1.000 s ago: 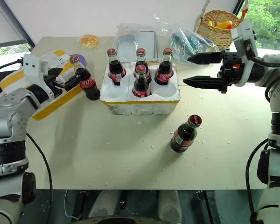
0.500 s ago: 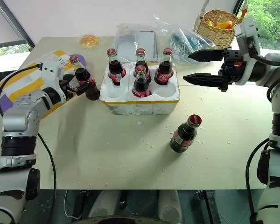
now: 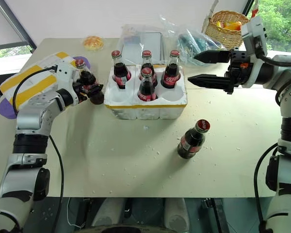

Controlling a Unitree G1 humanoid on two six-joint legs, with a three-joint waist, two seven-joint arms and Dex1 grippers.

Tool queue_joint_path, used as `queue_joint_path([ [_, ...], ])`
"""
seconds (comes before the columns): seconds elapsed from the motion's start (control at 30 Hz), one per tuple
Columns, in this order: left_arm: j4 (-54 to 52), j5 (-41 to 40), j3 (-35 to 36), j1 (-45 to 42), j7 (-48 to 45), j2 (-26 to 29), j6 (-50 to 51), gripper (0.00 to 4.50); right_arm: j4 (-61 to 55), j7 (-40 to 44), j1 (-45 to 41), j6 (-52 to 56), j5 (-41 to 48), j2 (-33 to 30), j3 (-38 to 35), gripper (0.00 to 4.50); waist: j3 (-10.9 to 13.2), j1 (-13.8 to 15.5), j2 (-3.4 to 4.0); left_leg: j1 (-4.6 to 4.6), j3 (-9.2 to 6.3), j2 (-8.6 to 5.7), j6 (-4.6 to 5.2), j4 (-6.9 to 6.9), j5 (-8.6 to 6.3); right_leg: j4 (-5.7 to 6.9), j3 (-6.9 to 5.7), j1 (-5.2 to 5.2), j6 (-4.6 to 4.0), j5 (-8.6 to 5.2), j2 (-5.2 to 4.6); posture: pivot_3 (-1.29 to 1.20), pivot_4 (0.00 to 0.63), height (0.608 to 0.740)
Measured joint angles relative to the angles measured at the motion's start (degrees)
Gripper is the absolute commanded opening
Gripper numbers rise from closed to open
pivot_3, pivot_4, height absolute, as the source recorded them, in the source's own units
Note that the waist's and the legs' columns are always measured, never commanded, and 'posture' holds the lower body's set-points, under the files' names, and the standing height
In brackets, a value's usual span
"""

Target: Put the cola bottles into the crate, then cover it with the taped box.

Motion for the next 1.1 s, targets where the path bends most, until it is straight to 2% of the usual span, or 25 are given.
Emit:
queue_joint_path([
  [0.33,0.43,-0.28,-0.03,-0.22,-2.54,2.40,1.09,2.66,-0.15,-0.91,-0.05,0.07,0.33,0.00,0.00,4.50,0.00,-0.44,0.00,0.01,0.00,0.01,0.00,-0.02,0.00,0.01,0.00,-0.02,0.00,0.00,0.00,0.00,0.150,0.737],
  [0.5,-1.28,-5.43,-0.27,-3.48,-13.04,9.88,9.21,2.66,-0.14,-1.00,-0.68,0.02,0.29,0.06,0.14,4.50,0.10,-0.43,-0.16,-0.09,-0.01,0.01,0.00,-0.04,0.00,0.01,-0.01,-0.11,0.00,0.00,0.01,0.00,0.150,0.737],
  [0.6,-5.17,-10.24,-0.23,-9.05,-20.42,14.93,14.57,2.66,-0.11,-0.80,-0.68,-0.07,0.26,0.12,0.25,4.50,0.15,-0.11,-0.22,-0.14,-0.01,0.00,0.00,-0.04,0.00,-0.07,-0.01,-0.10,0.01,0.01,0.01,0.00,0.150,0.737],
  [0.7,-5.57,-14.36,-0.39,-16.96,-25.84,17.56,20.48,2.66,-0.05,-0.56,-0.66,-0.73,0.18,0.16,0.27,4.50,0.17,0.04,-0.25,-0.16,-0.01,-0.01,0.00,-0.02,0.00,-0.08,-0.02,-0.09,0.04,0.02,0.01,0.00,0.150,0.737],
  [0.83,-6.03,-17.06,-1.41,-22.99,-29.47,17.50,22.77,2.66,-0.05,-0.50,0.12,-1.40,0.14,0.17,0.12,4.50,0.17,-0.34,-0.24,-0.09,0.00,0.00,0.00,-0.05,0.00,-0.05,-0.02,-0.08,0.05,0.02,0.01,0.00,0.150,0.737],
  [1.1,-3.79,-13.50,-10.49,-22.77,-31.98,11.22,18.16,2.66,-0.27,-0.79,2.09,-2.15,0.31,0.11,-0.75,4.50,0.17,-0.59,-0.23,-0.09,0.01,0.02,0.00,-0.04,0.01,-0.01,-0.01,-0.10,0.04,0.02,0.02,0.00,0.150,0.737],
])
